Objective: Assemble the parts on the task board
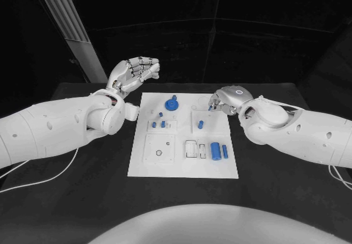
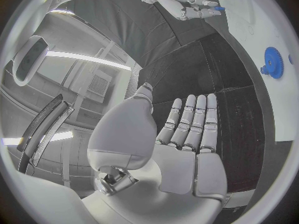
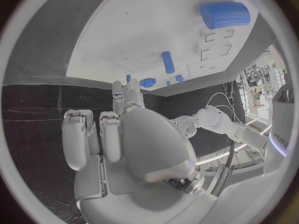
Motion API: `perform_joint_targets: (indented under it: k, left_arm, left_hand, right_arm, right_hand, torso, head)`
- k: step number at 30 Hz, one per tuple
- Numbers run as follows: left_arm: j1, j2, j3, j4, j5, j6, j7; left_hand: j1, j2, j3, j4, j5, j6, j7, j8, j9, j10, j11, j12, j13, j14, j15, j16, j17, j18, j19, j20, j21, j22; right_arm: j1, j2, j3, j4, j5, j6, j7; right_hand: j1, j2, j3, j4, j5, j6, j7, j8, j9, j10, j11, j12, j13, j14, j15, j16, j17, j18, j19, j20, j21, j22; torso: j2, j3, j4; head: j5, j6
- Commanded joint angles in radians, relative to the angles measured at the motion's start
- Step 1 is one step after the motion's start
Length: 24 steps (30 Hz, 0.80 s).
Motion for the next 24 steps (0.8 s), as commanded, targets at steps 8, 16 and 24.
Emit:
perform_joint_targets:
  k: [8,16,24]
  left_arm:
    - [0.000,0.008,0.001,-0.008,0.003,0.015,0.140]
    - [-0.001,0.015,0.001,-0.016,0.003,0.018,0.139]
    - [-0.002,0.018,0.001,-0.021,0.003,0.020,0.138]
  left_hand:
    - [-0.001,0.013,-0.005,-0.001,0.007,-0.008,0.100,0.006,-0.002,-0.010,0.000,0.009,-0.002,-0.007,0.001,0.007,-0.005,-0.019,0.009,0.001,-0.005,-0.001]
    - [-0.001,0.014,-0.006,-0.001,0.008,-0.010,0.101,0.007,-0.002,-0.012,0.000,0.010,-0.002,-0.008,0.001,0.009,-0.007,-0.019,0.009,0.001,-0.005,-0.002]
    - [-0.001,0.016,-0.007,-0.001,0.008,-0.011,0.101,0.008,-0.002,-0.014,0.000,0.012,-0.002,-0.009,0.001,0.011,-0.009,-0.019,0.009,0.001,-0.006,-0.002]
  right_arm:
    - [0.005,-0.040,0.003,0.091,-0.009,-0.168,0.086]
    - [0.006,-0.012,0.003,0.161,0.007,-0.145,0.124]
    - [0.006,0.038,0.003,0.201,0.010,-0.086,0.132]
  right_hand:
    - [0.006,-0.011,0.003,0.006,0.003,0.011,0.006,-0.008,0.001,0.016,0.008,-0.013,-0.001,0.106,0.018,0.002,0.262,-0.008,0.106,0.010,0.003,0.263]
    - [0.009,-0.013,0.006,0.007,0.003,0.010,0.013,-0.015,-0.001,0.020,0.016,-0.023,-0.001,0.106,0.026,0.002,0.262,-0.008,0.106,0.017,0.003,0.263]
    - [0.014,-0.012,0.010,0.007,0.003,0.009,0.019,-0.022,-0.003,0.021,0.021,-0.033,-0.001,0.106,0.031,0.002,0.262,-0.008,0.106,0.023,0.003,0.263]
  torso:
    - [0.000,-0.0003,0.0011]
    - [0.000,-0.0009,0.0018]
    - [0.001,-0.0016,0.0014]
  head:
    - [0.011,0.000]
    - [0.036,0.000]
    - [0.059,0.000]
